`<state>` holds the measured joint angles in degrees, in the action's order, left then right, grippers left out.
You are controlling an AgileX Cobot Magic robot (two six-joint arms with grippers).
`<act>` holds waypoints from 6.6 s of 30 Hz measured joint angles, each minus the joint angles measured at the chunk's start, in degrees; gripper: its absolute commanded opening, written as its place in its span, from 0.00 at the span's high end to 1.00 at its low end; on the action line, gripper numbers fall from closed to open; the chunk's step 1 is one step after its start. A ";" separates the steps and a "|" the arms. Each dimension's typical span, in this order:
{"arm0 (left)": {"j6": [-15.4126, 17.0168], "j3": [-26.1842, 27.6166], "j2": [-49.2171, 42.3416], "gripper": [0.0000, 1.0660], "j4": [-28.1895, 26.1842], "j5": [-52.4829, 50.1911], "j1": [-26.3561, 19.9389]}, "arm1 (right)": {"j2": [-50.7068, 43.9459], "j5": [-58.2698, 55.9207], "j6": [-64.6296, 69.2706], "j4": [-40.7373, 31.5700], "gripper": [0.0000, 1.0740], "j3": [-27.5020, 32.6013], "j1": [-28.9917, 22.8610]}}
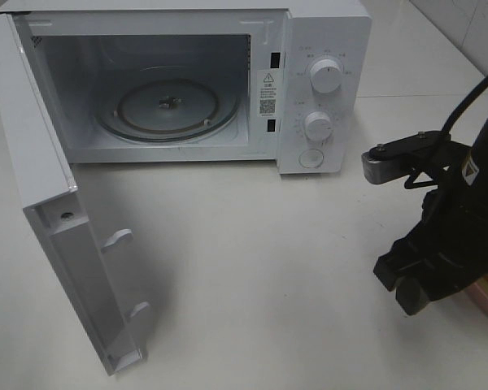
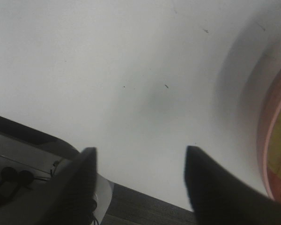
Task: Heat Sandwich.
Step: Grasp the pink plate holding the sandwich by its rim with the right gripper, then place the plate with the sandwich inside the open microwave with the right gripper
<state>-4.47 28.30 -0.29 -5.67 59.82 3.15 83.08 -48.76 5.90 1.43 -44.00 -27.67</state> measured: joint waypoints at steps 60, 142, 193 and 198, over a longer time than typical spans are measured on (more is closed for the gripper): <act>0.00 0.00 0.00 0.08 0.00 0.00 0.00 | 1.15 10.37 -9.34 5.16 0.20 7.68 13.35; 0.00 0.00 0.00 0.08 0.00 0.00 0.00 | 0.69 4.47 13.58 23.26 1.00 7.96 -1.38; 0.00 0.00 0.00 0.08 0.00 0.00 0.00 | -7.16 -9.28 -0.40 19.31 1.00 7.96 -35.64; 0.00 0.00 0.00 0.08 0.00 0.00 0.00 | -7.16 -7.62 -5.90 19.31 1.00 7.96 -35.64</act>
<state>-4.47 28.30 -0.29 -5.67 59.82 3.15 75.92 -56.38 0.00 20.74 -36.04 -63.31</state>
